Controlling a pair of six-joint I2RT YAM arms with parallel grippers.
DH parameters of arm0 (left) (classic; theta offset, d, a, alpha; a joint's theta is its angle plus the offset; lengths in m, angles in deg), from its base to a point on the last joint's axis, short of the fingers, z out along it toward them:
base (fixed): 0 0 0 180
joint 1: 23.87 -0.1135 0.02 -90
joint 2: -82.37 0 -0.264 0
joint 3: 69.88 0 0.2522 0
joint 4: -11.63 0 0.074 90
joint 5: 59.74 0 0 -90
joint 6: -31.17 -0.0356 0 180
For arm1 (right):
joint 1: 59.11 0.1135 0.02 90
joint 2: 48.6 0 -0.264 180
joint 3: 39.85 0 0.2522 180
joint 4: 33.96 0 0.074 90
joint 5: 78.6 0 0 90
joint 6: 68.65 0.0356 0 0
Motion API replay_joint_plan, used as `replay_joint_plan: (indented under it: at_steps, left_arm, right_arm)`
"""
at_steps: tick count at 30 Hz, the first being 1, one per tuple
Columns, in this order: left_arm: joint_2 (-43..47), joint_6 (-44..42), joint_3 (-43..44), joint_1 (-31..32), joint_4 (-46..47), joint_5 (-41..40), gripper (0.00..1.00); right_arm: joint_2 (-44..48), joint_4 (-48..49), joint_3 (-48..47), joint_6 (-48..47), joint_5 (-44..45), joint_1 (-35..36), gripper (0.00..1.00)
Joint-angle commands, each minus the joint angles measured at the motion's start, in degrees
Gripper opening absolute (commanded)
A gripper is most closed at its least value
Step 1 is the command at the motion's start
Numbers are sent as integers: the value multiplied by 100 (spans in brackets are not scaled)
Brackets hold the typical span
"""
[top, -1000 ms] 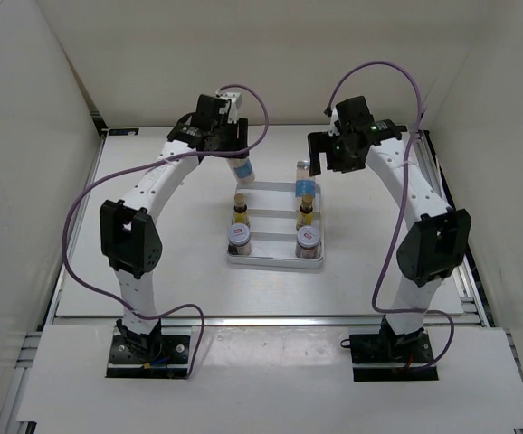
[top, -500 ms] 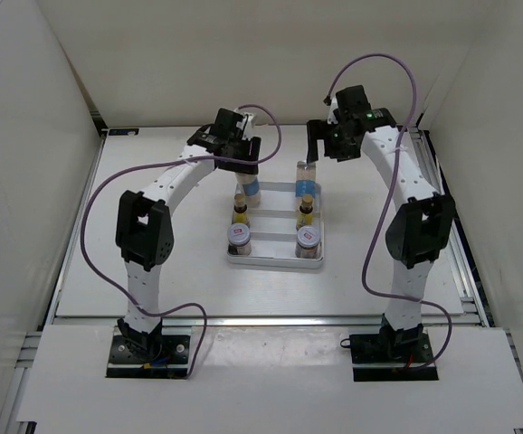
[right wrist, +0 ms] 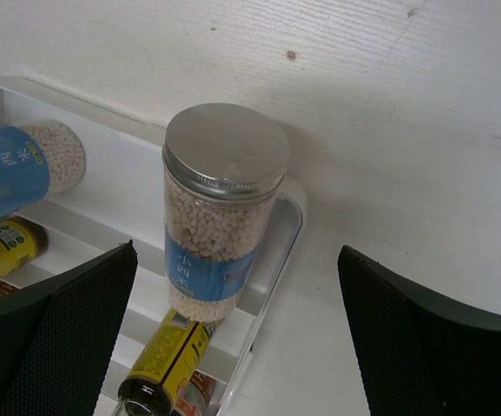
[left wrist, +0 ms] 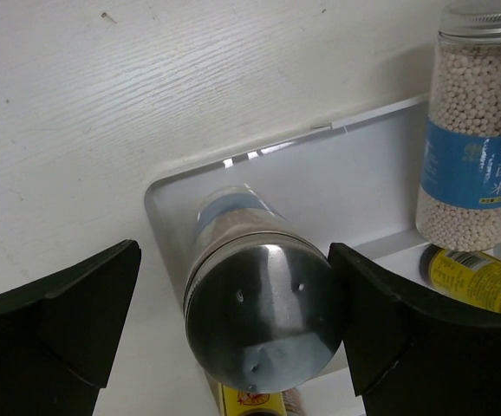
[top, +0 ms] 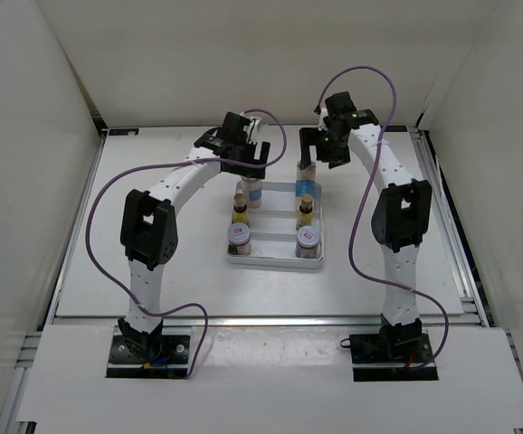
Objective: Organize the condiment bottles
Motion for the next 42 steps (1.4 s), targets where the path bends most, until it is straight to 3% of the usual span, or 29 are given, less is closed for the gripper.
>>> replay_joint_plan:
  at_steps: [1,8,12,16,21,28,35,42]
  left_arm:
    - [278,-29,281,9,-133,-267,100]
    - [1410,-144,-15,-61,-555,-1234,100]
    - [2272,-196,-744,-517,-555,-1235,100]
    - [2844,-144,-1045,-1019,-555,-744,100]
    - [3012,-73,-1229,-1160,-555,-550,100]
    - [2906,-12,-1510,-1213,-503,-550,100]
    - [2906,41,-1695,-1265,-450,-550,100]
    - [2959,94,-1862,-1318,-397,-550,100]
  right_arm:
    - [-159,-78,-392,-149,-171,-23,100]
    - [-573,-78,-664,-149,-409,-23,93]
    - [-784,-17,-787,-149,-576,-23,91]
    - [-855,45,-787,-149,-699,-23,88]
    - [-732,317,-647,-149,-805,-23,71]
    - [-249,581,-323,-290,-682,-23,32]
    - [778,1555,882,-403,-629,30,18]
    - [1614,2443,2173,-685,-330,346,12]
